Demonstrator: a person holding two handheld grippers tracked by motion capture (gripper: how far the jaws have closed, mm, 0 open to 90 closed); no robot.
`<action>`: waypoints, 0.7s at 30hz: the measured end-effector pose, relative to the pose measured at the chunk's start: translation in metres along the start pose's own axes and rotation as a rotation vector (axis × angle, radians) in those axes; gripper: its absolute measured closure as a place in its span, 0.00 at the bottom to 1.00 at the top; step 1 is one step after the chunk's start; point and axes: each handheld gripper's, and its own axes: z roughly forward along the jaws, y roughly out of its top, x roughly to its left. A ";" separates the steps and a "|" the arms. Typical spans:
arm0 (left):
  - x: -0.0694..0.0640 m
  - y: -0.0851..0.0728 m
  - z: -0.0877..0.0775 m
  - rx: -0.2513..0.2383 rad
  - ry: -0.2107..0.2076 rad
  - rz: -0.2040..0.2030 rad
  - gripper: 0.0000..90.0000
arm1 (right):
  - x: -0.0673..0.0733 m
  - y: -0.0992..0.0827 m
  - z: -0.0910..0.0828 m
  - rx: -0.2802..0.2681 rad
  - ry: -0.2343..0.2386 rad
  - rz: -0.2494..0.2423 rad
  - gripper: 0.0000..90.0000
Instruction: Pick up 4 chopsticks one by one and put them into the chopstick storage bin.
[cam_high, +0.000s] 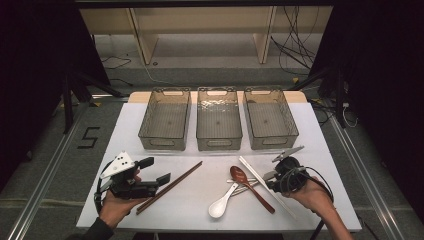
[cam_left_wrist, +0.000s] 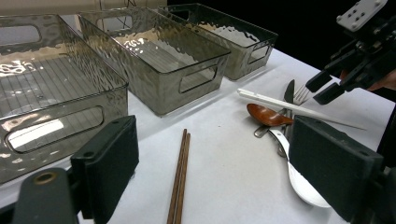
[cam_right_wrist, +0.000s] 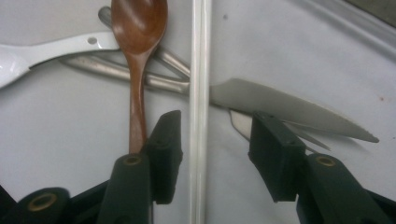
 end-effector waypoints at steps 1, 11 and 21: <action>0.000 0.000 0.000 0.002 0.000 0.002 0.17 | 0.000 0.000 0.002 0.009 0.001 -0.003 0.63; 0.000 0.000 0.000 -0.001 0.000 0.001 0.17 | -0.004 0.000 0.010 0.069 0.019 -0.003 0.75; 0.001 0.000 0.000 0.001 0.000 -0.001 0.17 | -0.005 0.000 0.017 0.122 0.034 -0.005 0.84</action>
